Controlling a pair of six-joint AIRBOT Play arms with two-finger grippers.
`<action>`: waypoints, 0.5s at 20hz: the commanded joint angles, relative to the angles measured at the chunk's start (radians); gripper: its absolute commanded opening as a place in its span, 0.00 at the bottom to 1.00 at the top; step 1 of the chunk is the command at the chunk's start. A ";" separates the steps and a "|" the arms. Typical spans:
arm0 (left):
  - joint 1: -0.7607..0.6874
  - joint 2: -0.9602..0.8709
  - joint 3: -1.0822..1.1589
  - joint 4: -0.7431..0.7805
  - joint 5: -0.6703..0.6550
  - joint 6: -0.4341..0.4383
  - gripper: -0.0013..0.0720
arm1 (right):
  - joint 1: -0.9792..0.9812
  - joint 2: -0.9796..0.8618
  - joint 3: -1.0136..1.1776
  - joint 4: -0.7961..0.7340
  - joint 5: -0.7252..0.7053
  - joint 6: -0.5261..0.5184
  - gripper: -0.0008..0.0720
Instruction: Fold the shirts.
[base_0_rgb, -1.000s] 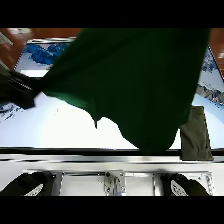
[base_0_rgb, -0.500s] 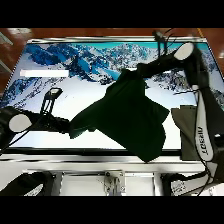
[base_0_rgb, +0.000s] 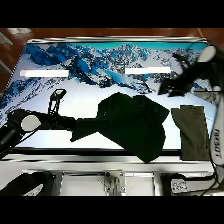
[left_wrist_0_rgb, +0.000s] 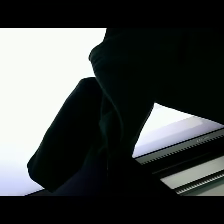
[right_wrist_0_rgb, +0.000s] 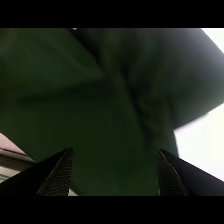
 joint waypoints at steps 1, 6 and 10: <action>0.000 0.000 -0.002 -0.003 0.013 -0.001 0.08 | -0.188 0.256 -0.343 -0.052 0.019 0.043 0.87; -0.001 0.000 -0.002 -0.005 0.014 -0.001 0.08 | -0.270 0.600 -1.066 0.041 -0.164 0.006 0.87; -0.001 0.000 -0.002 -0.020 0.013 -0.001 0.08 | -0.269 0.657 -1.254 0.075 -0.222 0.019 0.87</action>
